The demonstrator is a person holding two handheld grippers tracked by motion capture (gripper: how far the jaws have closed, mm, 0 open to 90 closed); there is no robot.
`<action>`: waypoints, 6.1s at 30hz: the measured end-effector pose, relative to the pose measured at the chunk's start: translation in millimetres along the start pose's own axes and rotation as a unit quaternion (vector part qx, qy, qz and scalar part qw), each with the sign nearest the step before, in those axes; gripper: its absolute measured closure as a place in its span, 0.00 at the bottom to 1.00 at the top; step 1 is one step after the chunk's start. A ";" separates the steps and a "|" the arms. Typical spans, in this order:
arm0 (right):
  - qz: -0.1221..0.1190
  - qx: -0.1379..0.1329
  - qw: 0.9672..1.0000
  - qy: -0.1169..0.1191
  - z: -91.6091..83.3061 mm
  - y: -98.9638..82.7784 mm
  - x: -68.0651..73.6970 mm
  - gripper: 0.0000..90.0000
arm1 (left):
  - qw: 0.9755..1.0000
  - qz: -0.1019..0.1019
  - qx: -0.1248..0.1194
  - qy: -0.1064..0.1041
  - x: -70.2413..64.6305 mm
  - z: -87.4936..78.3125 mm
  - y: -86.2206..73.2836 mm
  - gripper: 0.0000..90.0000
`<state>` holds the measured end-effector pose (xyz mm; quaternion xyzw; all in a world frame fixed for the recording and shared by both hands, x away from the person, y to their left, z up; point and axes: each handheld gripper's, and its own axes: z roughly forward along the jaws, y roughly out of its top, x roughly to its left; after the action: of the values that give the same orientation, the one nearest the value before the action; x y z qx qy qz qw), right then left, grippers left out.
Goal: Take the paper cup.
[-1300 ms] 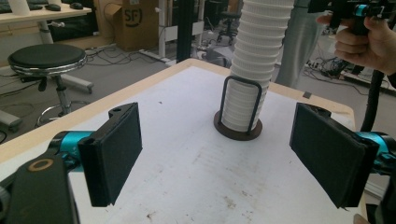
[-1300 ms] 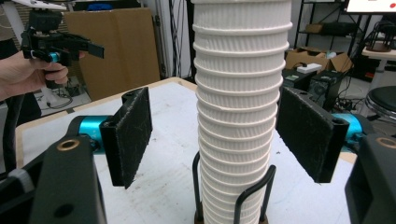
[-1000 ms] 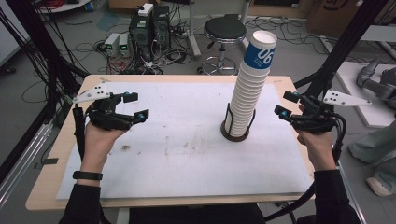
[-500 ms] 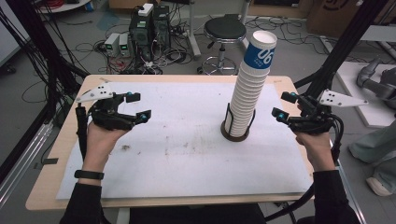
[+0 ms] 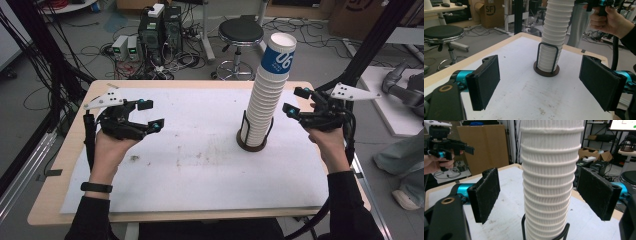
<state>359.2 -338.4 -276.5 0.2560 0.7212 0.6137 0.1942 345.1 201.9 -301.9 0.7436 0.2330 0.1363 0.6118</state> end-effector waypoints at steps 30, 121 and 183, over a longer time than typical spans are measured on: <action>0.001 0.025 1.000 -0.004 39.4 27.7 -12.3 0.18 | 1.000 0.004 0.003 -0.014 -4.9 7.5 2.6 0.19; 0.004 0.048 0.999 -0.005 53.5 34.1 -14.4 0.16 | 0.983 0.010 -0.045 -0.177 -43.9 254.8 197.7 0.31; 0.001 0.051 0.999 -0.010 51.8 35.0 -11.8 0.16 | 0.984 0.066 -0.118 -0.116 -37.5 121.9 229.1 0.33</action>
<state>403.9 -300.8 -251.3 0.2728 0.7494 0.5733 0.1877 413.7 46.7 -101.9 0.6904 0.0932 0.1158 0.7080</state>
